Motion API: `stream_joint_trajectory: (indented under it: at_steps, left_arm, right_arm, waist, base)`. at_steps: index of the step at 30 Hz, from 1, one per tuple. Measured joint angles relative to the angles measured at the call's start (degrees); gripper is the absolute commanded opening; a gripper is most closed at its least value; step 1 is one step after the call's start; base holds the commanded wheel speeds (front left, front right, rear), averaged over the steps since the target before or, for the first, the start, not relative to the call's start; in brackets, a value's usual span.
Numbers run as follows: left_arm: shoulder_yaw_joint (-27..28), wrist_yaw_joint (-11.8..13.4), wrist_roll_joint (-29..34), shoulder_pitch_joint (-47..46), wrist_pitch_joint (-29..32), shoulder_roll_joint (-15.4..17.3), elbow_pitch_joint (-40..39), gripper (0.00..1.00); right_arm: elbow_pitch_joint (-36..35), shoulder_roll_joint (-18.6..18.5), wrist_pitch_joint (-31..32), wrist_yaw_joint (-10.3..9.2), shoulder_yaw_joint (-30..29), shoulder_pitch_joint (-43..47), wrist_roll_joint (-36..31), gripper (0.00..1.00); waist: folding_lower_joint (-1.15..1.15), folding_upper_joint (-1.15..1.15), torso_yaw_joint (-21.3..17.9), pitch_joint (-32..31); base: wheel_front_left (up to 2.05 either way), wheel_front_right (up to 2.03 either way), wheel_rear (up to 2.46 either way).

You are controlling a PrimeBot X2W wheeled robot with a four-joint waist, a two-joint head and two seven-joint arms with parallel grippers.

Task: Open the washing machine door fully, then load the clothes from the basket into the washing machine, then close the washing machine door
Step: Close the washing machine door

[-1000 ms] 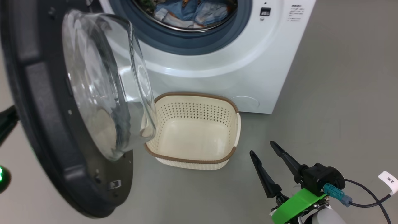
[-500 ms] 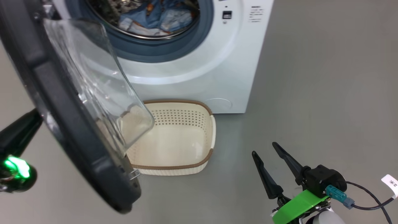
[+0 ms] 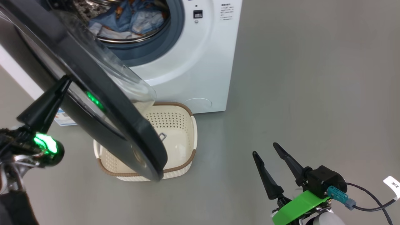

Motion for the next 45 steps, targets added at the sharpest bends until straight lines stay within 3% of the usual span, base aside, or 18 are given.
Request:
stream_joint_trajectory:
  at_steps: [13, 25, 37, 45]
  left_arm:
    - [-2.0, -5.4, 2.4, -5.5, -12.4, -1.2, 8.7, 0.0]
    - [-6.0, -5.8, 4.0, -10.2, -25.0, -1.5, 11.5, 0.0]
    - [-10.0, -6.0, 11.9, -13.6, -39.6, -1.5, 17.2, 0.0]
    - [-12.6, -6.0, 12.6, -13.6, -42.6, -0.5, 19.6, 0.0]
  right_arm:
    - [-0.3, 0.1, 0.0, 0.0, -0.2, -0.1, 0.0, 1.0]
    - [-0.6, 0.4, 0.0, 0.0, -0.6, -0.6, 0.0, 1.0]
    - [-0.9, 0.9, 0.0, 0.0, -0.9, -1.3, 0.0, 1.0]
    - [-0.8, 1.0, 0.0, 0.0, -1.5, -1.4, 0.0, 1.0]
  waist:
    - [0.0, 0.0, -3.6, 2.0]
    - [0.0, 0.0, -5.4, 4.5]
    - [0.0, 0.0, -6.7, 6.9]
    - [0.0, 0.0, -6.2, 6.4]
  base:
    - [0.0, 0.0, 0.0]
    - [0.0, 0.0, 0.0]
    - [0.0, 0.0, 0.0]
    - [0.0, 0.0, 0.0]
